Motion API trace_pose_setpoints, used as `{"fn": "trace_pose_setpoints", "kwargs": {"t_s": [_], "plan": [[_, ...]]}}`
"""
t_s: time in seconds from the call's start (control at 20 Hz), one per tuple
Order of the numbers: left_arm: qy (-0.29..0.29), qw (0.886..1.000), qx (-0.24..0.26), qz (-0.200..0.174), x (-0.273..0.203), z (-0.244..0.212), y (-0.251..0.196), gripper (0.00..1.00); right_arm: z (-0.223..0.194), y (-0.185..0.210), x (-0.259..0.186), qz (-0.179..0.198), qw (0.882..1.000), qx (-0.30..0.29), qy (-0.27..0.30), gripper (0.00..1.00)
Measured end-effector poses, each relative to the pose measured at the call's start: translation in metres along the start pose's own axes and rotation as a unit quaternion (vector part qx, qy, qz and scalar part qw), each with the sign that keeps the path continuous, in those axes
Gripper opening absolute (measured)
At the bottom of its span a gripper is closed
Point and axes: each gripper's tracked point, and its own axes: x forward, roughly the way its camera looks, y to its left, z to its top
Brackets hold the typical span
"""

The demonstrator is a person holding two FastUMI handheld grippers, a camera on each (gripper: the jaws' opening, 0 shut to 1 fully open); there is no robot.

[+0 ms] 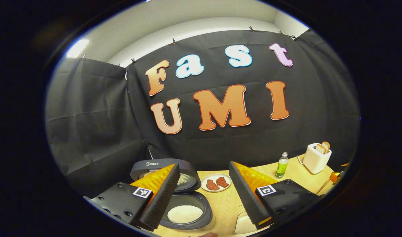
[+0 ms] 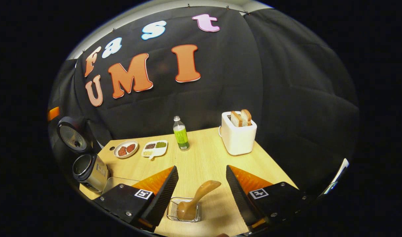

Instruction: Close the left gripper, press the button to open the rice cooker; take a wooden spoon from the chopstick holder with the right hand, scoop a spoonful of rice and pour it into the rice cooker, then put the wooden spoon back into the chopstick holder.

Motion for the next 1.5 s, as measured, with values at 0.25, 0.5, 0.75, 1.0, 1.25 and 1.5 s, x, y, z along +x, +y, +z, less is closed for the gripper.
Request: {"fn": "trace_pose_setpoints", "kwargs": {"t_s": [0.25,0.5,0.75,1.0,1.25,1.5], "plan": [[0.015,0.999,-0.002,0.032,-0.025,-0.01,-0.003,0.93,-0.041,0.003,0.028,0.013,0.998,0.027,0.061,0.91],[0.033,0.997,0.017,0.065,-0.053,-0.022,-0.005,0.93,-0.077,0.01,0.049,0.034,0.991,0.054,0.114,0.83],[0.052,0.995,0.016,0.088,-0.068,-0.034,-0.003,0.93,-0.1,0.022,0.061,0.053,0.984,0.088,0.147,0.74],[0.047,0.995,0.017,0.086,-0.066,-0.031,-0.004,1.0,-0.107,0.032,0.067,0.057,0.979,0.114,0.159,0.66],[0.044,0.996,0.02,0.072,-0.058,-0.031,-0.002,1.0,-0.109,0.042,0.066,0.057,0.975,0.142,0.16,0.37],[0.044,0.998,0.014,0.05,-0.045,-0.042,0.008,1.0,-0.105,0.048,0.055,0.043,0.979,0.147,0.134,0.2]]}}
